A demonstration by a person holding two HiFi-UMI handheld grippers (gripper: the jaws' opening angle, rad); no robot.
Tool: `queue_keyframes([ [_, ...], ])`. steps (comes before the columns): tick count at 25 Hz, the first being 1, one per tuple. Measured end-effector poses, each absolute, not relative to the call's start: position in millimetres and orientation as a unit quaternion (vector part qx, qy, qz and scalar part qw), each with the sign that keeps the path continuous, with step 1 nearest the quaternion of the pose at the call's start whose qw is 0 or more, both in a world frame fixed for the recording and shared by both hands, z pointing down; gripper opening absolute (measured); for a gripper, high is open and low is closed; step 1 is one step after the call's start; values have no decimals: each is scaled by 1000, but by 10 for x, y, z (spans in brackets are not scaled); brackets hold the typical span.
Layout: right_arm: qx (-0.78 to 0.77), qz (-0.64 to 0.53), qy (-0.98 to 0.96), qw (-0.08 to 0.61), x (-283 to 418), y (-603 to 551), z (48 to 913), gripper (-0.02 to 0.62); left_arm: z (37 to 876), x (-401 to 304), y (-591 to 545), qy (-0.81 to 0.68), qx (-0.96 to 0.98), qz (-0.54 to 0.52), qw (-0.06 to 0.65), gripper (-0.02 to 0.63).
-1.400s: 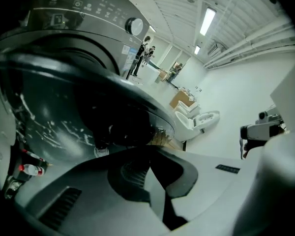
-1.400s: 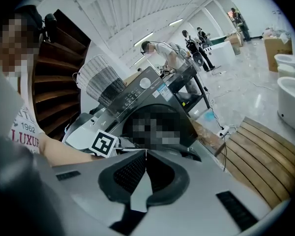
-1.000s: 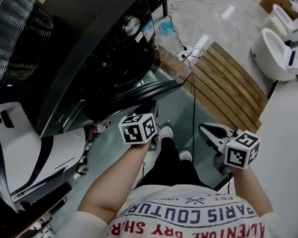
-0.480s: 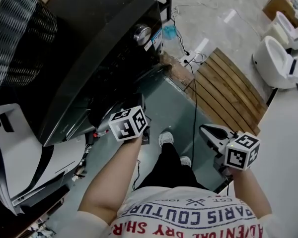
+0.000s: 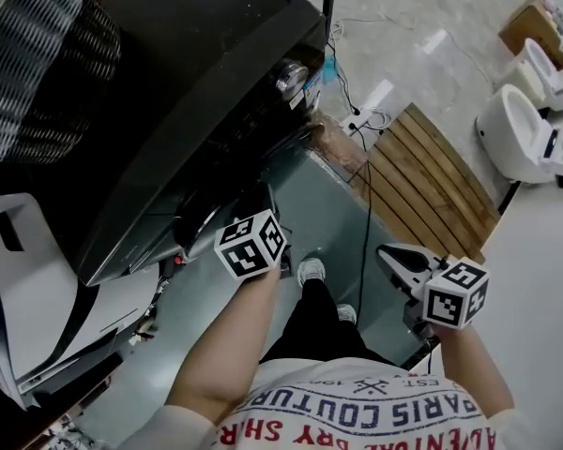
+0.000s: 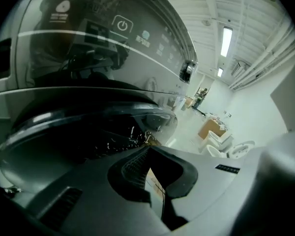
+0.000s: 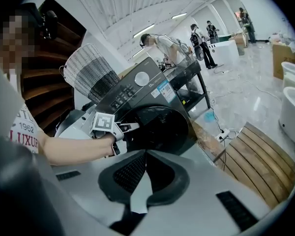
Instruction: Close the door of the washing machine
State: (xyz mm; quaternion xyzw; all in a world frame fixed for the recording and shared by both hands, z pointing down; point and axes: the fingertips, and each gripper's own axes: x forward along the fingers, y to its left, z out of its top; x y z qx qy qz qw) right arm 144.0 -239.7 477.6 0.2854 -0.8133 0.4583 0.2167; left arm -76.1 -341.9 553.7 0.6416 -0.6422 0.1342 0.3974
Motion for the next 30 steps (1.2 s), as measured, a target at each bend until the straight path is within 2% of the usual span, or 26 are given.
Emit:
queue_keyframes([
  [16,286,467,-803,236,1594,-2190,4894,23,5633,-683,-3671,-667,613,70,418,21],
  [27,281,464,-811,220,1667,-2260,4869,23,5636,-636,-3658,-654,637,99,397,23],
  [30,255,460,-825,208,1550,-2218,4808,22,5679,-677,-3509,-642,636,104,416,23],
])
